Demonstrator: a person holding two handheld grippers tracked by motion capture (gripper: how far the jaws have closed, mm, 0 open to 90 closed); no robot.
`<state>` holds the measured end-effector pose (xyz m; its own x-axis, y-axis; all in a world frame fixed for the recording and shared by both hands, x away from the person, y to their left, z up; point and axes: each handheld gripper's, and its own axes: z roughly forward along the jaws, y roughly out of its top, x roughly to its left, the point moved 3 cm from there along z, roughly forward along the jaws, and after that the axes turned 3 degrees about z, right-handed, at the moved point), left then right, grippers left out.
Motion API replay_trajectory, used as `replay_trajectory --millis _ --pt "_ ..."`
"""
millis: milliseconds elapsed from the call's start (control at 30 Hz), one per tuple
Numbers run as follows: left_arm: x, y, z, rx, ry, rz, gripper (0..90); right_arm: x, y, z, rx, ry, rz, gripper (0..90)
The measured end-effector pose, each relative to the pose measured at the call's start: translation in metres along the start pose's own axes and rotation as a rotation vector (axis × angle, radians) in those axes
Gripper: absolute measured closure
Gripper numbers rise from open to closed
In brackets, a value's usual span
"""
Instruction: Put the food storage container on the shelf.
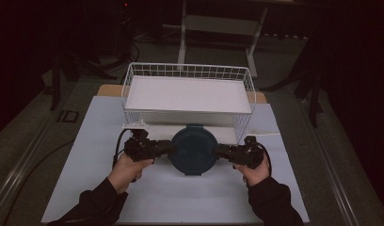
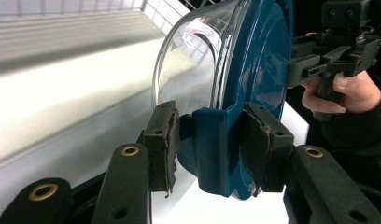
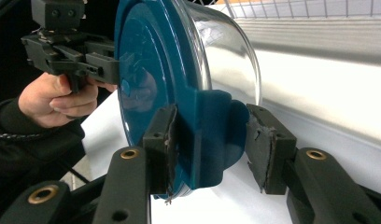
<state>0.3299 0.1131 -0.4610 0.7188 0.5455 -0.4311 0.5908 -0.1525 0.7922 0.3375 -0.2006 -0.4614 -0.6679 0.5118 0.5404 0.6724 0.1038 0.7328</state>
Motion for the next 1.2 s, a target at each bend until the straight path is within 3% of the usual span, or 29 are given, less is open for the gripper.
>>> replay_trajectory --millis 267,400,533,600,633,733,800,967,1167,1200 --pt "0.023 0.003 0.008 -0.008 0.023 0.006 56.9 -0.019 0.007 0.02 -0.005 0.001 0.009 55.9" --pt "0.035 0.001 0.015 -0.009 0.019 -0.018 57.0 -0.03 0.009 0.028 -0.014 -0.003 0.013 55.9" --pt "0.044 -0.002 0.022 0.003 0.032 -0.017 56.9 -0.043 0.009 0.037 -0.016 0.001 0.023 55.8" --pt "0.044 -0.002 0.022 0.003 0.032 -0.017 56.9 -0.045 0.008 0.038 -0.016 -0.001 0.024 55.8" --pt "0.051 -0.004 0.026 0.009 0.036 -0.02 56.9 -0.045 0.008 0.038 -0.016 -0.001 0.024 55.8" --pt "0.057 -0.005 0.031 0.01 0.042 -0.027 56.7 -0.055 0.006 0.046 -0.008 -0.022 0.036 55.6" --pt "0.059 -0.005 0.033 0.011 0.045 -0.035 56.6 -0.057 0.005 0.047 -0.009 -0.024 0.036 55.6" --pt "0.068 -0.003 0.038 0.001 0.074 -0.011 56.3 -0.066 0.006 0.055 -0.017 -0.048 0.044 55.2" --pt "0.072 0.0 0.042 -0.014 0.046 -0.05 56.2 -0.071 0.008 0.058 -0.023 -0.067 0.061 55.0" --pt "0.077 0.0 0.042 -0.008 0.065 -0.019 56.2 -0.071 0.008 0.058 -0.019 -0.068 0.068 55.0"
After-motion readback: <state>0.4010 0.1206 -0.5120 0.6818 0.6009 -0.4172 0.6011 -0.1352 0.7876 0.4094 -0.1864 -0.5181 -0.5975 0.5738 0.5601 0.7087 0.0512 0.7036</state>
